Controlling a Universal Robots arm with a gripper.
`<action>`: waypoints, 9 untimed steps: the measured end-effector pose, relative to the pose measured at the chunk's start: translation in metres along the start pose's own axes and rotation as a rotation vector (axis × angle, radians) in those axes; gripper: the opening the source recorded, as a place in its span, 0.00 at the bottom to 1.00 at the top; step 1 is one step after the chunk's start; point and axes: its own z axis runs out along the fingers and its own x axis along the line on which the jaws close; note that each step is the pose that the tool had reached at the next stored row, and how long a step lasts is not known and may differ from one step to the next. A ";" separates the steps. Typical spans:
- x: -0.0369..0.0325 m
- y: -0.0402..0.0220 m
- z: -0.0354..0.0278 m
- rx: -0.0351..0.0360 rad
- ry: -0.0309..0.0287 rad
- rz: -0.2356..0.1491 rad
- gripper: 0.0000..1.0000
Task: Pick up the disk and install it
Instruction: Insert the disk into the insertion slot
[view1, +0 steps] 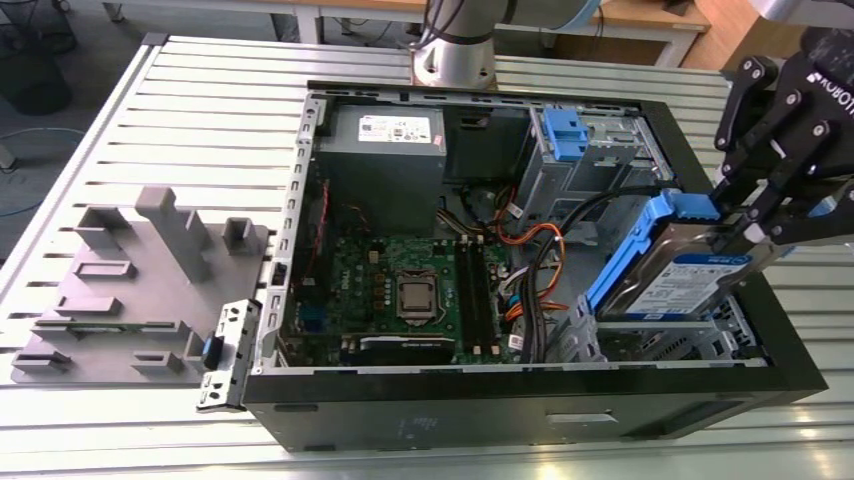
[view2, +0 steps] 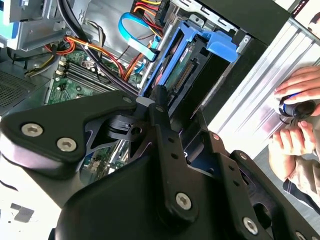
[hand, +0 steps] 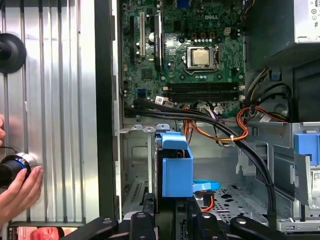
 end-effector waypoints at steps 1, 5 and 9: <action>0.0000 0.0000 0.0018 0.0000 -0.0001 0.000 0.35; 0.0000 0.0000 0.0052 0.0000 0.0002 0.000 0.35; 0.0001 0.0000 0.0054 0.0000 0.0000 0.000 0.35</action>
